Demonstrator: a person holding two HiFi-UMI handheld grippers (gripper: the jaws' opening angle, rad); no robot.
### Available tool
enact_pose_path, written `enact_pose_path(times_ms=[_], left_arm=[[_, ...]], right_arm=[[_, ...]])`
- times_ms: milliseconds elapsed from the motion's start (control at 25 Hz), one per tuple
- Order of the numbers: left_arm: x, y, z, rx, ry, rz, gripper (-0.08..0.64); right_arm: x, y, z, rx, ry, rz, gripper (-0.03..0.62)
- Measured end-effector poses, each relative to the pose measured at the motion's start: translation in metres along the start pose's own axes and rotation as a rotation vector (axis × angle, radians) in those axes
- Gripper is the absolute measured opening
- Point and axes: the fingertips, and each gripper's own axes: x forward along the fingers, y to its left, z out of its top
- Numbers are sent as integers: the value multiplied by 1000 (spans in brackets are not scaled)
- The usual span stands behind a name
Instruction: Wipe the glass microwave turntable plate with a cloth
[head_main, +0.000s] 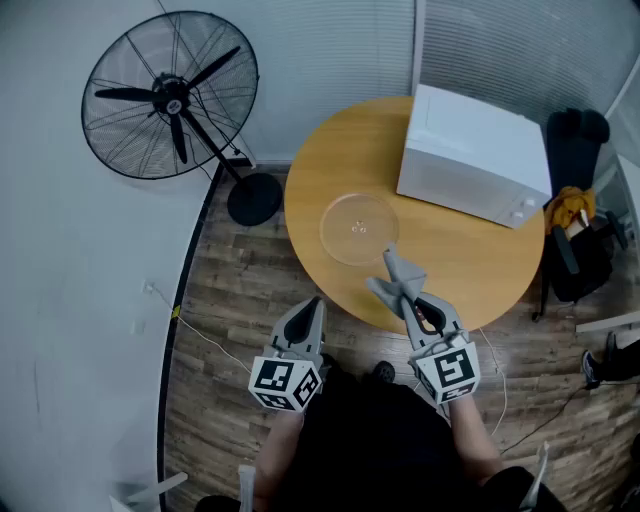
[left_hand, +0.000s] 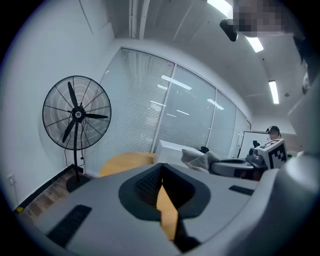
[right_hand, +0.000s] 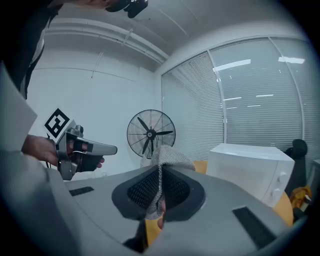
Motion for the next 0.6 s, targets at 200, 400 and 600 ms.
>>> enact_pose_path(times_ms=[200,400,600], left_arm=[[-3,-10,-6,-6,6,2,-3],[-10,-20,-24,-30,24,1,-3],[-15,-18,-29,-39,14,65,-3]], right_arm=[[-12,-1,-1,17,-6,9,18],[-22,9,-8,70,-27,67,20],[-27,6,-23,90,22,84,21]])
